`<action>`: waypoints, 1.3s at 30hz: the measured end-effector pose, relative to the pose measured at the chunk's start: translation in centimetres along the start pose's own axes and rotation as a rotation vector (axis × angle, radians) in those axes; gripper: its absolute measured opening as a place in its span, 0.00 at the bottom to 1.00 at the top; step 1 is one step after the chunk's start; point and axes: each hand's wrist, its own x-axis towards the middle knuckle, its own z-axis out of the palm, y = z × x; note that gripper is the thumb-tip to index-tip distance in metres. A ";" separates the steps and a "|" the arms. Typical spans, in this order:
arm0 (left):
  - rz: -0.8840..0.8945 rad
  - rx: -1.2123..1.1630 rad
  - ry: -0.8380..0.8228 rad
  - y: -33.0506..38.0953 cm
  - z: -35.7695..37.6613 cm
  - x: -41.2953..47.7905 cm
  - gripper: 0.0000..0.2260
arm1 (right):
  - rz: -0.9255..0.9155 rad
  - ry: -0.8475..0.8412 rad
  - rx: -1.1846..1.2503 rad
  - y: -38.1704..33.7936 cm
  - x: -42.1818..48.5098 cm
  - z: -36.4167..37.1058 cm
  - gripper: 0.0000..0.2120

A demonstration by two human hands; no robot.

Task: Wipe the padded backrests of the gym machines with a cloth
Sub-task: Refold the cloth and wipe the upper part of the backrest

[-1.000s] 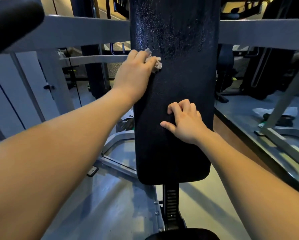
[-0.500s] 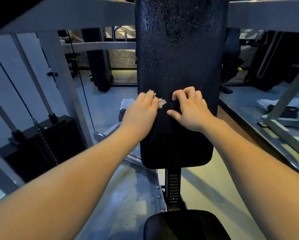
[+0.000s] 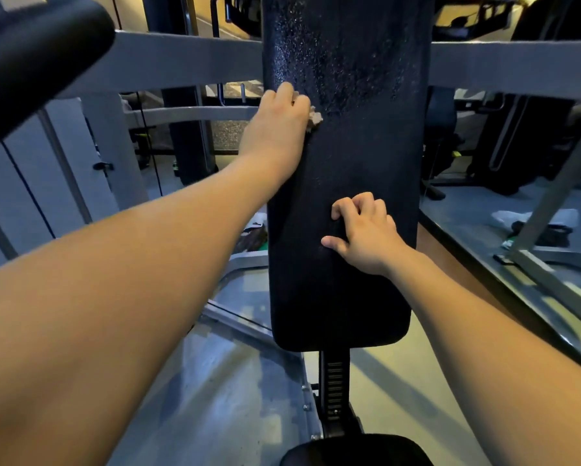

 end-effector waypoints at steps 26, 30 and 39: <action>-0.026 -0.074 -0.018 -0.2 1.9 -0.8 0.10 | 0.004 -0.001 0.000 -0.2 0.0 0.1 0.20; 0.072 -0.154 -0.088 1.1 3.3 -6.5 0.07 | -0.001 0.021 -0.007 -0.2 -0.1 0.3 0.20; 0.008 -0.143 -0.019 -0.9 1.6 -0.6 0.10 | -0.004 0.011 0.006 -0.1 -0.1 0.1 0.19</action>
